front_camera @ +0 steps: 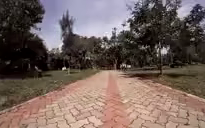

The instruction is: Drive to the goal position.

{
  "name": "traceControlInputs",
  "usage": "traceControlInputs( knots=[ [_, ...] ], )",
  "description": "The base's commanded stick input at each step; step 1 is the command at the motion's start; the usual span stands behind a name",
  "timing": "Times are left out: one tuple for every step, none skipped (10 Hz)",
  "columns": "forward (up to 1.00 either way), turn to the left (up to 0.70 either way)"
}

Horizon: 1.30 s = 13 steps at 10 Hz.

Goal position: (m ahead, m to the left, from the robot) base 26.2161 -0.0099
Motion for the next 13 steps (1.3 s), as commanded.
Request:
traceControlInputs(
  knots=[
    [0.70, 0.00],
    [0.70, 0.00],
    [0.70, 0.00],
    [0.70, 0.00],
    [0.70, 0.00],
    [0.70, 0.00],
    [0.70, 0.00],
    [0.70, 0.00],
    [0.70, 0.00],
    [0.70, 0.00],
    [0.70, 0.00],
    [0.70, 0.00],
    [0.70, 0.00]
  ],
)
